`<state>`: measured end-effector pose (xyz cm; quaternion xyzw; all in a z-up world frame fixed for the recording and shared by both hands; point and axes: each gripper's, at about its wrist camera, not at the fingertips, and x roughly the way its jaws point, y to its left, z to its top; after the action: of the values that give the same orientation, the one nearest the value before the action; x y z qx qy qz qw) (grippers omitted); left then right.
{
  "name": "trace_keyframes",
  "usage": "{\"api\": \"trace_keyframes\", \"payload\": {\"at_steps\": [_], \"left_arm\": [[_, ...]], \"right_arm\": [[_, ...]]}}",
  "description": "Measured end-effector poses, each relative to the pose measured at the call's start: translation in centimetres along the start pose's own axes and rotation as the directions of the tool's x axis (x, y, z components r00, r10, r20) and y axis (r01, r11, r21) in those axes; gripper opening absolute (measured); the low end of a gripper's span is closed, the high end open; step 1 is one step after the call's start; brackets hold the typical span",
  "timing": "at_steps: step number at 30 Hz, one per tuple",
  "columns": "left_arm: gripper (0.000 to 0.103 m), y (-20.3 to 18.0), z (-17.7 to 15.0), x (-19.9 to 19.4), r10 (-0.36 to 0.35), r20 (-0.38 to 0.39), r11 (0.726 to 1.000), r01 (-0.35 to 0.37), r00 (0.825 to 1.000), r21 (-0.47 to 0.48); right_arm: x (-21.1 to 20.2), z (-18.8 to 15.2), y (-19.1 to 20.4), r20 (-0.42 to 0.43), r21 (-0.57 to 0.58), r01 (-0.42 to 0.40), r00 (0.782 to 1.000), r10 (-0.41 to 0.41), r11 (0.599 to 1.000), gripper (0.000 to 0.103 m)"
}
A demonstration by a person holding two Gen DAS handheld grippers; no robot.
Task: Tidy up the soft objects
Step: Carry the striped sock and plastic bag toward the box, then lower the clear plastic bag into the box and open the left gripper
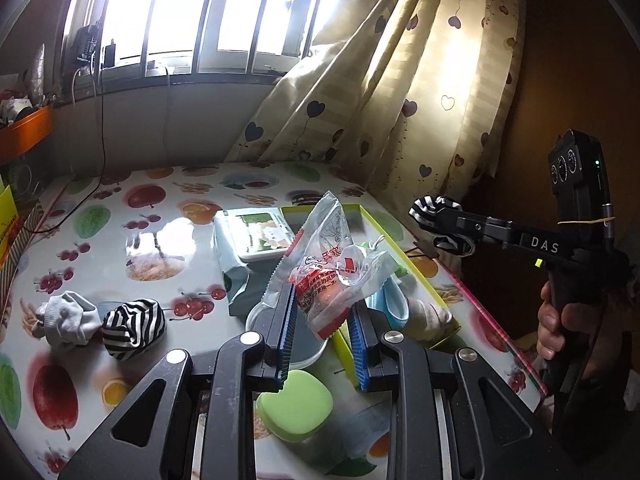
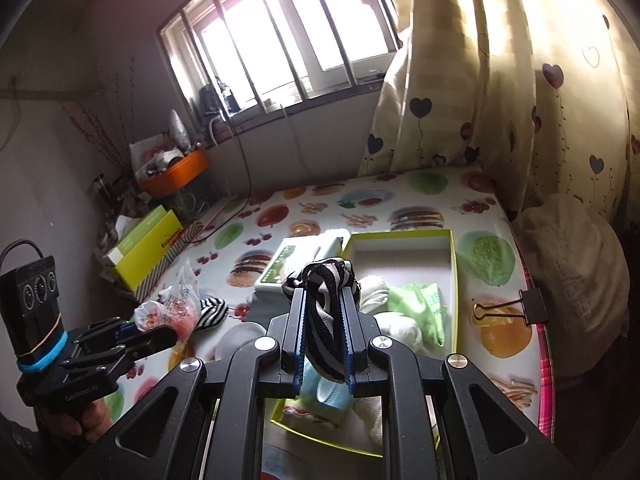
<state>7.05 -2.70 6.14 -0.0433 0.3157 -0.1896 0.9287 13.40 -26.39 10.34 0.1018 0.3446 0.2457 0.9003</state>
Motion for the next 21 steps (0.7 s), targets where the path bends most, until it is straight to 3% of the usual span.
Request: {"api": "trace_keyframes", "payload": {"at_steps": [19, 21], "left_arm": [[0.026, -1.9, 1.7, 4.1, -0.035, -0.041, 0.999, 0.037, 0.999, 0.039], [0.026, -1.9, 2.0, 4.6, -0.037, -0.046, 0.998, 0.039, 0.998, 0.043]], "right_arm": [[6.1, -4.3, -6.3, -0.149, 0.122, 0.105, 0.985, -0.086, 0.987, 0.015], [6.3, -4.4, -6.5, -0.158, 0.124, 0.101, 0.984, -0.081, 0.987, 0.023]]}}
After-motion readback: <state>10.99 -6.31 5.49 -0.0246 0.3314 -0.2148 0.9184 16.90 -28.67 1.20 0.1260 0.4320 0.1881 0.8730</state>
